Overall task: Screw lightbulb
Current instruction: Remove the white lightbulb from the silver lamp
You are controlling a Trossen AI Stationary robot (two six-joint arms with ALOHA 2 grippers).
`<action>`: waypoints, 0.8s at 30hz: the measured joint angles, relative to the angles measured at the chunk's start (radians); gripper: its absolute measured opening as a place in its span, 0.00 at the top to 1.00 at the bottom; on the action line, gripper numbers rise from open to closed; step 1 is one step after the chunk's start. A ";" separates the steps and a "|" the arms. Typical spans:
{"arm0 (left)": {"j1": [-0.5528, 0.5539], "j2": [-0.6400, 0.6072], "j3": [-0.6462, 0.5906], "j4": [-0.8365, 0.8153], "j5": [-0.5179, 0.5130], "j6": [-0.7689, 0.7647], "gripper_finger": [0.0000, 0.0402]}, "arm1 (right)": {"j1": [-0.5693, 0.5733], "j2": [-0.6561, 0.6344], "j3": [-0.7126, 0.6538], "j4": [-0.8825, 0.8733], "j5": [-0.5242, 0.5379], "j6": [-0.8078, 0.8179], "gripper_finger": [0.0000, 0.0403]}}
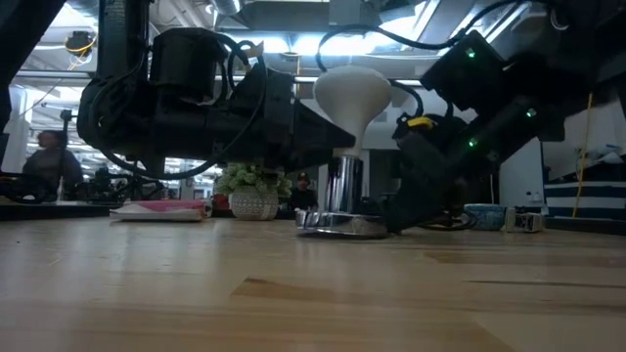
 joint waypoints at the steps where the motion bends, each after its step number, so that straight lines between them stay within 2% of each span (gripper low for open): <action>1: 0.000 0.000 0.000 0.001 0.000 -0.001 0.65 | 0.000 -0.004 0.006 -0.019 -0.012 0.013 0.75; 9: 0.000 0.000 0.000 0.004 -0.009 0.010 0.65 | 0.000 -0.009 0.043 -0.079 -0.087 0.125 0.75; 16: 0.002 0.000 0.000 0.006 -0.038 0.013 0.65 | 0.004 -0.007 0.068 -0.077 -0.221 0.213 0.75; 24: 0.002 0.001 0.000 0.007 -0.052 0.012 0.65 | 0.037 -0.005 0.094 -0.081 -0.226 0.237 0.75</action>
